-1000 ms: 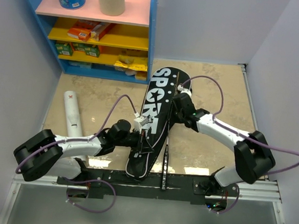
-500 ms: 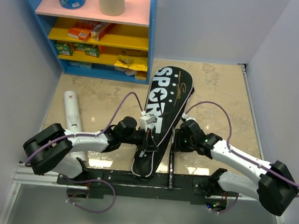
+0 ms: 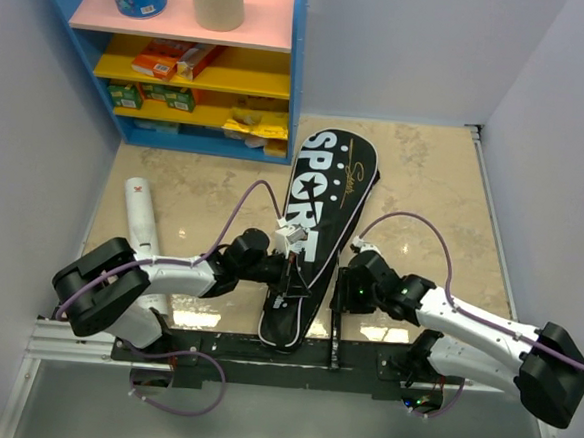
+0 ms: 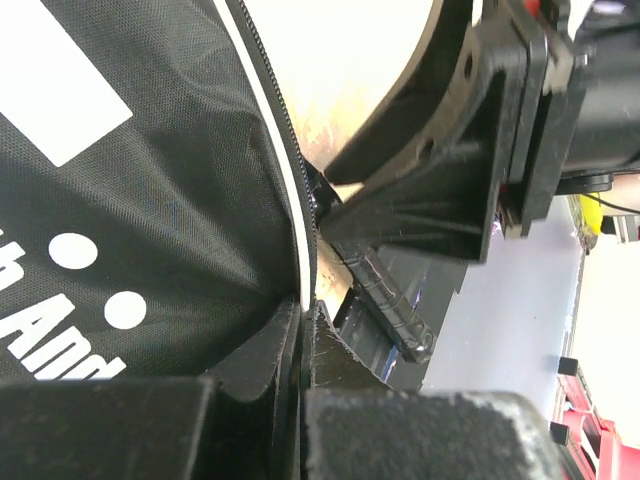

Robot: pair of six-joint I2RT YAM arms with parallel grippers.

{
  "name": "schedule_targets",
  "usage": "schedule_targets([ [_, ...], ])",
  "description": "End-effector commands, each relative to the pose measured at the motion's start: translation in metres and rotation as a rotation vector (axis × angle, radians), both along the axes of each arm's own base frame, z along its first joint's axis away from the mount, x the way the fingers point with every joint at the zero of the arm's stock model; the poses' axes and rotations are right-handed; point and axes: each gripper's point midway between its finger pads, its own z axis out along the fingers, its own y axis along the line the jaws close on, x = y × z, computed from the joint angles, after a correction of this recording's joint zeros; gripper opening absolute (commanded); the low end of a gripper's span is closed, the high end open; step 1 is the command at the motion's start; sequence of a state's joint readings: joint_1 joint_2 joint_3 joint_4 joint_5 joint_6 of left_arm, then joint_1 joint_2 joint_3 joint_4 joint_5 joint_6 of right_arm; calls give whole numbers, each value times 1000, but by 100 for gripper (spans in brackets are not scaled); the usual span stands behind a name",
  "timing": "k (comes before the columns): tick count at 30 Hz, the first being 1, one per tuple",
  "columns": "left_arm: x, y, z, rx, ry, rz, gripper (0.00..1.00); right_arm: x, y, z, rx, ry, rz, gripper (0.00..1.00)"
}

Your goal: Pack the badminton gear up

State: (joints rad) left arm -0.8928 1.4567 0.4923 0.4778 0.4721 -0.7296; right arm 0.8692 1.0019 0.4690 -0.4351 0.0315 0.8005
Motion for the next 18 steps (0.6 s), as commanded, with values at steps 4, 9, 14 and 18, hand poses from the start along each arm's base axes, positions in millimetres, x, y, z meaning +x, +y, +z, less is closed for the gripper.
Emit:
schedule_targets([
  [4,5,-16,28,-106,-72,-39,0,-16,10,-12,-14,44,-10,48],
  [9,3,-15,27,-104,-70,-42,0,-24,12,-32,-51,78,-12,43],
  [14,-2,-13,24,-104,-58,-58,0,-16,12,-37,-72,62,-59,12],
  [18,-8,-8,15,-88,-47,-74,0,-2,20,-30,-72,24,-82,0],
])
